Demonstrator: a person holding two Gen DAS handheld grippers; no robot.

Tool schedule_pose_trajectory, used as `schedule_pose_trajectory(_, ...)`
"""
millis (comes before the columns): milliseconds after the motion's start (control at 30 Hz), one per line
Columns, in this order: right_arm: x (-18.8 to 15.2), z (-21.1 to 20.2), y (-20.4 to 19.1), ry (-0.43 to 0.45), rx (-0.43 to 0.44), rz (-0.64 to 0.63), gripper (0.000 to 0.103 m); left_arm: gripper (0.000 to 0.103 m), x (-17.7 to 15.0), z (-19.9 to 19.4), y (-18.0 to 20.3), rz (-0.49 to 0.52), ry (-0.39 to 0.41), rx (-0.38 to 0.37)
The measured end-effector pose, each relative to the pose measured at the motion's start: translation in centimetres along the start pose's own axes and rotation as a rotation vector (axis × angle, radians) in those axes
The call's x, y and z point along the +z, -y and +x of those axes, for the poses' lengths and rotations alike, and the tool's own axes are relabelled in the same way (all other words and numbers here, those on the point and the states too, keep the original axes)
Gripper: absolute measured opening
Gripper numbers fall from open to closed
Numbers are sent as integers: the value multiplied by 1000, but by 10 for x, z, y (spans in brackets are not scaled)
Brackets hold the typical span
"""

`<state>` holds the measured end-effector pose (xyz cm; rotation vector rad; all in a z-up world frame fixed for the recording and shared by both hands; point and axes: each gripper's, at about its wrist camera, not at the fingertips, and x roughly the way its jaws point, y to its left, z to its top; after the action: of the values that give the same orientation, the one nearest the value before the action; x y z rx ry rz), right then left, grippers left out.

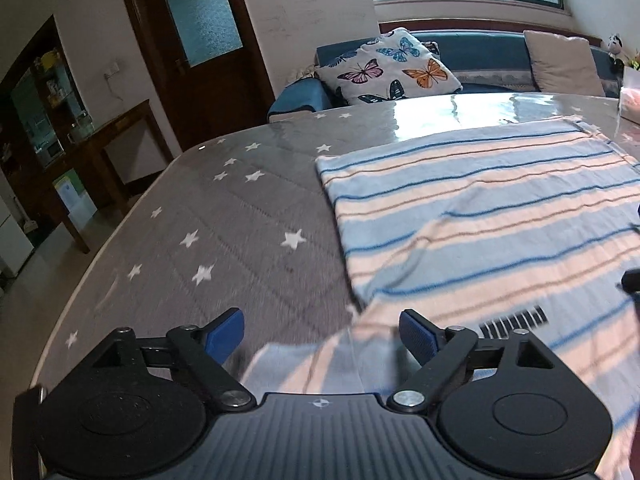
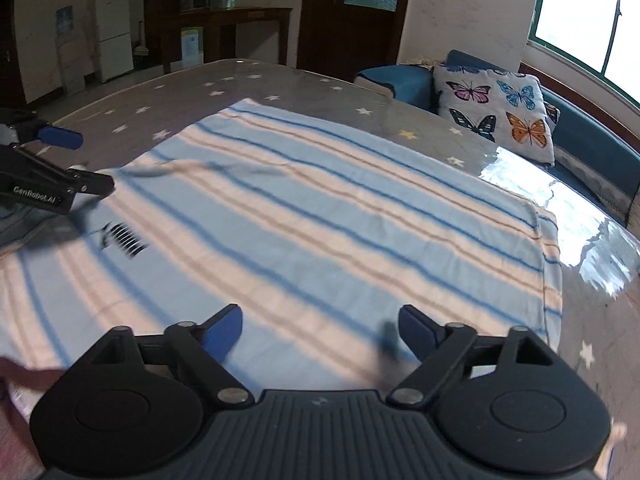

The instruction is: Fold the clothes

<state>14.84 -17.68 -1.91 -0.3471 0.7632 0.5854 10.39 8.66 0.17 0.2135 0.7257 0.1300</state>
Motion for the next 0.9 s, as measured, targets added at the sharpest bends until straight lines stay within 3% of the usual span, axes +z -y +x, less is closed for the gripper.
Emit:
schedule_pose_trajectory(233, -20, -25, -22, 11, 20, -7, 94, 96, -32, -34, 8, 7, 21, 1)
schedule_pose_trajectory(533, -39, -44, -46, 18, 33, -64, 96, 98, -60, -73, 27, 106, 78, 27)
schedule_pose_trajectory(733, -28, -51, -59, 67, 42, -71, 97, 100, -62, -87, 43, 130, 119, -21)
schedule_pose_trajectory(900, -21, -50, -79, 88, 109, -92, 97, 100, -77, -85, 42, 153, 71, -25)
